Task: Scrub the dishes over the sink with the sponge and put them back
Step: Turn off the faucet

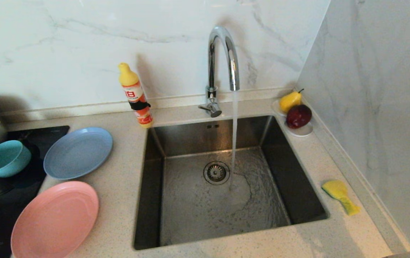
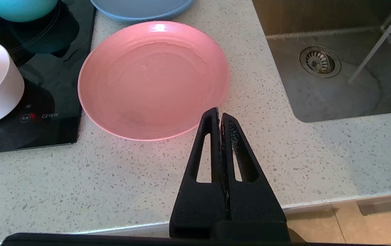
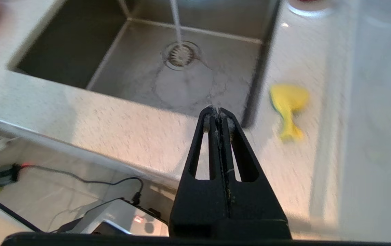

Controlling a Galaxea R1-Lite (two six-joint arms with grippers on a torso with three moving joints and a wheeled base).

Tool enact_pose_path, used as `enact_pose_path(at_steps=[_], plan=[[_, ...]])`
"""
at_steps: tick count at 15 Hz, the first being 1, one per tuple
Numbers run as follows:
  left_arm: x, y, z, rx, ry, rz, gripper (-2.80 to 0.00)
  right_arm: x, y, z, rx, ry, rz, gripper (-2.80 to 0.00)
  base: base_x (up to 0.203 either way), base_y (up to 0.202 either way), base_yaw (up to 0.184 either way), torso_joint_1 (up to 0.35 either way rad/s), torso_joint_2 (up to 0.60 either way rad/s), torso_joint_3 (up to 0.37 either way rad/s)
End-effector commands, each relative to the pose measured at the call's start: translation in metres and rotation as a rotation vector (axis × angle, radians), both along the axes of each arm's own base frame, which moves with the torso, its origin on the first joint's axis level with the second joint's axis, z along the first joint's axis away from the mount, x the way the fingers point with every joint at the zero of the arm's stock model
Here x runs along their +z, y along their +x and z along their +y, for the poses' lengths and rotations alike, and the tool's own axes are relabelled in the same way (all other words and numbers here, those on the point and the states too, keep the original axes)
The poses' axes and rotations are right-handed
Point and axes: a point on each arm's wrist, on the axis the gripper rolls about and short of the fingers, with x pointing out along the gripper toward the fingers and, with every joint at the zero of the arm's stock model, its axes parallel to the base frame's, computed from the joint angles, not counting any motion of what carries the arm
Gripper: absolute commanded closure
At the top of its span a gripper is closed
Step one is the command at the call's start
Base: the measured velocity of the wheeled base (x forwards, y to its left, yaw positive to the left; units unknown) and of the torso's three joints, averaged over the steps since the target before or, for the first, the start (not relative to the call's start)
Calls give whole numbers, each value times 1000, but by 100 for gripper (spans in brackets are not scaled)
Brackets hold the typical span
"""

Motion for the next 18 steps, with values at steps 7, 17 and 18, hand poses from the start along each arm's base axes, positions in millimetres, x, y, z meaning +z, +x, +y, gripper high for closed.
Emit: enact_pose_path(at_steps=[7, 17, 18], plan=[[0, 0, 0, 0, 0, 1, 0, -65, -50, -5, -239, -7, -141, 0, 0, 0, 0, 0, 0, 0], [0, 0, 0, 0, -4, -2, 0, -99, -43, -8, -379, 5, -81, 0, 0, 0, 0, 0, 0, 0], [0, 0, 0, 0, -4, -1, 0, -99, -43, -8, -379, 5, -81, 0, 0, 0, 0, 0, 0, 0]])
